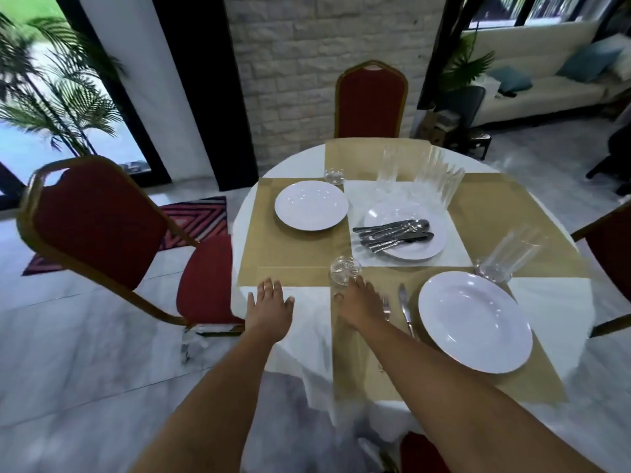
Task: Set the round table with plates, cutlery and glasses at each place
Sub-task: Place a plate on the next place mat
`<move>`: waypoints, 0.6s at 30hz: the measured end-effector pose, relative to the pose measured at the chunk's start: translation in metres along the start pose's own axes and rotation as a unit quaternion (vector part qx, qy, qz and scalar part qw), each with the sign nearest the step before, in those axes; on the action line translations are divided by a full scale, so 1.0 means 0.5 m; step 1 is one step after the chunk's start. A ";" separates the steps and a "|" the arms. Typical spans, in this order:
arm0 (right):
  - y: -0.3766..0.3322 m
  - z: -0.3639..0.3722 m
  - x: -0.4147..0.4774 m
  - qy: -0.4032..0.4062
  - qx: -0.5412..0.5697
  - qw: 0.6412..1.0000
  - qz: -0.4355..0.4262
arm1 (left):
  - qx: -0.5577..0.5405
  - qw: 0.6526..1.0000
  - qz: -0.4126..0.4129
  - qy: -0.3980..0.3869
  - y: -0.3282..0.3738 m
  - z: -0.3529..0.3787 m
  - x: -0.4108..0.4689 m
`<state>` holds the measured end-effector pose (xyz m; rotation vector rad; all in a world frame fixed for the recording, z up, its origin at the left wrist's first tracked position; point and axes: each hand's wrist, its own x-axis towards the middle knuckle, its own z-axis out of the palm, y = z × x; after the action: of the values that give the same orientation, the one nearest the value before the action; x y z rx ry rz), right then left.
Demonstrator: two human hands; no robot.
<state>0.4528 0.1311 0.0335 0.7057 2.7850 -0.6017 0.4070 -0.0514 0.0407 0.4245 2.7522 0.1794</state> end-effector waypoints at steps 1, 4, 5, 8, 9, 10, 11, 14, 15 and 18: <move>-0.023 0.010 0.002 -0.001 0.002 1.000 0.004 | -0.003 1.000 -0.001 -0.003 -0.022 -0.003 0.003; -0.092 0.040 0.002 -0.014 0.022 0.999 0.025 | -0.004 1.000 0.005 -0.013 -0.092 -0.018 0.015; -0.116 0.052 0.002 -0.017 0.030 0.999 0.032 | -0.004 1.000 0.008 -0.014 -0.118 -0.024 0.020; -0.184 0.082 0.005 -0.022 0.042 0.998 0.045 | -0.007 1.000 0.018 -0.017 -0.190 -0.051 0.034; -0.201 0.089 0.006 -0.021 0.044 0.998 0.049 | -0.007 1.000 0.022 -0.021 -0.208 -0.059 0.037; -0.225 0.097 0.008 -0.018 0.046 0.997 0.051 | -0.006 0.999 0.027 -0.023 -0.234 -0.067 0.041; -0.247 0.106 0.011 -0.015 0.048 0.997 0.053 | -0.004 0.999 0.031 -0.024 -0.257 -0.076 0.048; -0.296 0.127 0.019 0.000 0.049 0.997 0.058 | -0.009 0.999 0.036 -0.027 -0.308 -0.097 0.069; -0.309 0.133 0.023 0.003 0.048 0.997 0.061 | -0.010 0.999 0.039 -0.027 -0.321 -0.104 0.075; -0.342 0.138 0.043 0.013 0.053 0.996 0.070 | -0.006 0.998 0.052 -0.022 -0.351 -0.121 0.098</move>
<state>0.3565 -0.0275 0.0227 0.9267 2.7146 -0.7216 0.2943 -0.2063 0.0506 0.5609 2.6858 0.2095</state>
